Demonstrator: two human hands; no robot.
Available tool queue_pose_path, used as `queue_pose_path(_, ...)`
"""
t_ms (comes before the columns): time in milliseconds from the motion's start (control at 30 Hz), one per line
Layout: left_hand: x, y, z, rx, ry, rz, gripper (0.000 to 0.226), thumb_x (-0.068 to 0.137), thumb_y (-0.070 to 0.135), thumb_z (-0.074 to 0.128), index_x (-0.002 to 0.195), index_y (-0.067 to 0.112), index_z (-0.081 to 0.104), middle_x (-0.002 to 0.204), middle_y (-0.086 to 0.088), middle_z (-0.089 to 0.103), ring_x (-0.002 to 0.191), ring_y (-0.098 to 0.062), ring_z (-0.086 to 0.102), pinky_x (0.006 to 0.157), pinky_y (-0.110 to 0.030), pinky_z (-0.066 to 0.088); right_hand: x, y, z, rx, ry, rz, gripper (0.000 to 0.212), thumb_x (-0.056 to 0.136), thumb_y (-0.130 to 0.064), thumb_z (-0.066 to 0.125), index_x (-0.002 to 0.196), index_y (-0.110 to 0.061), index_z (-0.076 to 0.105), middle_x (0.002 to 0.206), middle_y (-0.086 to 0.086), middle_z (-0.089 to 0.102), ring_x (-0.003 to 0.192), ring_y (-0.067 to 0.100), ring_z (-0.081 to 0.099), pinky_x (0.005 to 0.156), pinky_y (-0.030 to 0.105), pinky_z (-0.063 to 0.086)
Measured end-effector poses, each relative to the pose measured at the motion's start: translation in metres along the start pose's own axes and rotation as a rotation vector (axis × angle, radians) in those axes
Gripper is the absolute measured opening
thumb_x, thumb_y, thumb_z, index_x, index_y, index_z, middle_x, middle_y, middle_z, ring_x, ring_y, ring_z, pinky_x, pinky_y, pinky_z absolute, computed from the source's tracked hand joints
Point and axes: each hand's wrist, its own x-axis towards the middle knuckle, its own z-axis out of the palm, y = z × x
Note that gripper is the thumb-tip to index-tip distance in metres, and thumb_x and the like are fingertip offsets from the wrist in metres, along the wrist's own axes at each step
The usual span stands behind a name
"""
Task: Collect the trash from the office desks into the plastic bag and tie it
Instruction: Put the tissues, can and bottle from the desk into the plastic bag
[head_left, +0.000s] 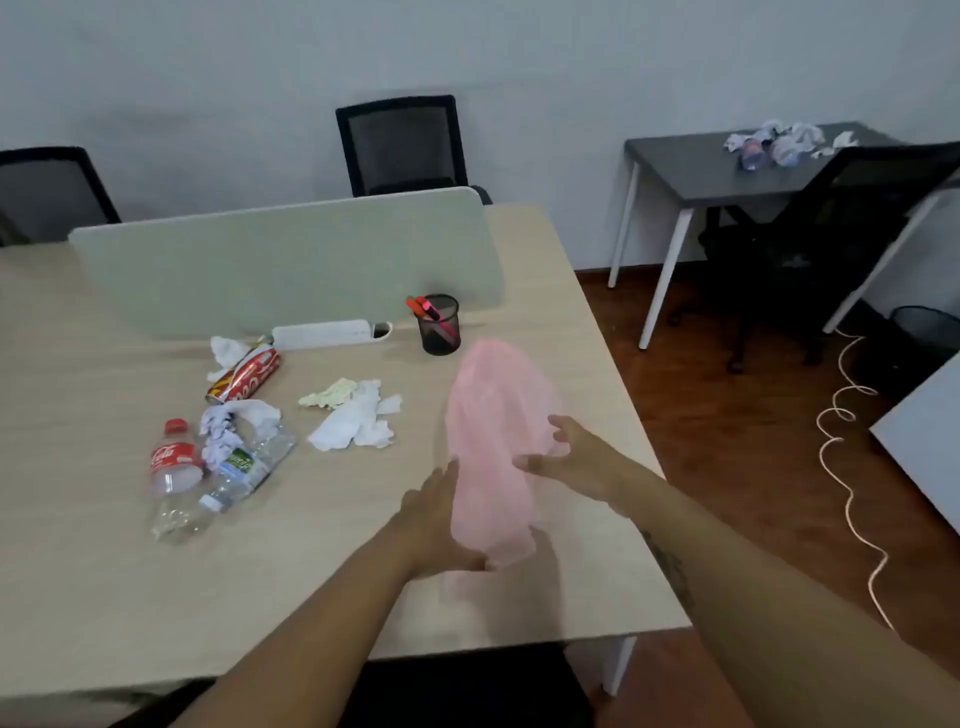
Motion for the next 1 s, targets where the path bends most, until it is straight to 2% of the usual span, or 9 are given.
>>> queue_pose_path(100,0.004,-0.004,0.027,0.028,0.001,-0.039,0.134,0.054,0.071,0.078,0.157,0.032,0.000,0.160,0.006,0.020,0.141,-0.028,0.028,0.110,-0.045,0.037,0.001,0.030,0.011,0.002,-0.121,0.112,0.108,0.065,-0.055,0.083,0.151,-0.025,0.024,0.150,0.000,0.037,0.128,0.023,0.044,0.098,0.034,0.040)
queue_pose_path(200,0.006,-0.005,0.044,0.139,0.054,-0.024,0.077,0.083,0.053,0.067,0.147,0.023,0.035,0.150,0.003,0.036,0.132,-0.024,0.038,0.102,-0.038,0.042,0.006,0.055,0.027,-0.023,-0.160,0.141,0.098,0.069,-0.046,0.084,0.148,-0.024,0.030,0.132,-0.001,0.051,0.109,0.016,0.053,0.081,0.023,0.045)
queue_pose_path(267,0.011,-0.006,0.047,0.101,0.178,0.029,0.030,0.093,0.039,0.057,0.117,0.021,0.057,0.125,0.000,0.054,0.114,-0.024,0.051,0.090,-0.039,0.047,0.011,0.060,0.033,-0.037,-0.116,0.102,0.065,0.081,-0.037,0.076,0.137,-0.020,0.047,0.118,0.001,0.058,0.092,0.010,0.056,0.073,0.018,0.046)
queue_pose_path(333,0.012,-0.003,0.046,-0.024,0.251,0.054,0.014,0.097,0.030,0.052,0.093,0.018,0.057,0.098,-0.003,0.060,0.094,-0.027,0.057,0.078,-0.040,0.048,0.013,0.062,0.037,-0.053,-0.045,0.034,0.027,0.091,-0.032,0.065,0.114,-0.018,0.064,0.109,0.006,0.065,0.087,0.014,0.059,0.076,0.023,0.049)
queue_pose_path(467,0.012,0.019,0.024,-0.222,0.451,0.023,0.018,0.102,0.027,0.041,0.086,0.020,0.046,0.078,0.001,0.057,0.073,-0.025,0.055,0.066,-0.040,0.046,0.017,0.048,0.030,0.135,0.148,-0.027,0.018,0.096,-0.022,0.052,0.096,-0.007,0.062,0.097,0.015,0.065,0.078,0.018,0.057,0.065,0.025,0.047)
queue_pose_path(667,0.015,0.049,-0.017,-0.321,0.676,-0.008,0.015,0.104,0.023,0.038,0.092,0.018,0.045,0.074,-0.004,0.058,0.069,-0.030,0.056,0.059,-0.037,0.042,0.026,0.014,0.010,0.210,0.404,-0.150,0.009,0.093,-0.012,0.043,0.097,-0.016,0.050,0.091,0.006,0.062,0.084,0.025,0.059,0.073,0.040,0.049)
queue_pose_path(800,0.008,0.053,-0.036,-0.210,0.596,-0.082,0.020,0.102,0.035,0.044,0.110,0.018,0.050,0.100,-0.004,0.063,0.090,-0.028,0.059,0.078,-0.044,0.051,0.029,-0.006,-0.004,0.182,0.444,-0.243,0.016,0.099,-0.014,0.039,0.093,-0.012,0.054,0.086,0.004,0.059,0.081,0.022,0.055,0.065,0.031,0.043)
queue_pose_path(933,-0.001,0.075,-0.043,0.093,0.646,-0.002,0.086,0.075,0.074,0.062,0.141,0.023,0.040,0.136,0.007,0.045,0.122,-0.023,0.041,0.098,-0.038,0.041,0.025,-0.022,-0.010,0.128,0.344,-0.399,0.031,0.101,-0.020,0.041,0.073,-0.013,0.053,0.069,-0.001,0.053,0.066,0.014,0.050,0.060,0.033,0.046)
queue_pose_path(1000,0.009,0.088,-0.048,0.111,0.646,0.040,0.073,0.079,0.071,0.061,0.136,0.026,0.050,0.128,0.009,0.056,0.115,-0.024,0.048,0.094,-0.040,0.044,0.020,-0.025,-0.012,0.104,0.298,-0.408,0.033,0.102,-0.022,0.042,0.071,-0.015,0.053,0.067,-0.003,0.052,0.064,0.012,0.048,0.058,0.027,0.041)
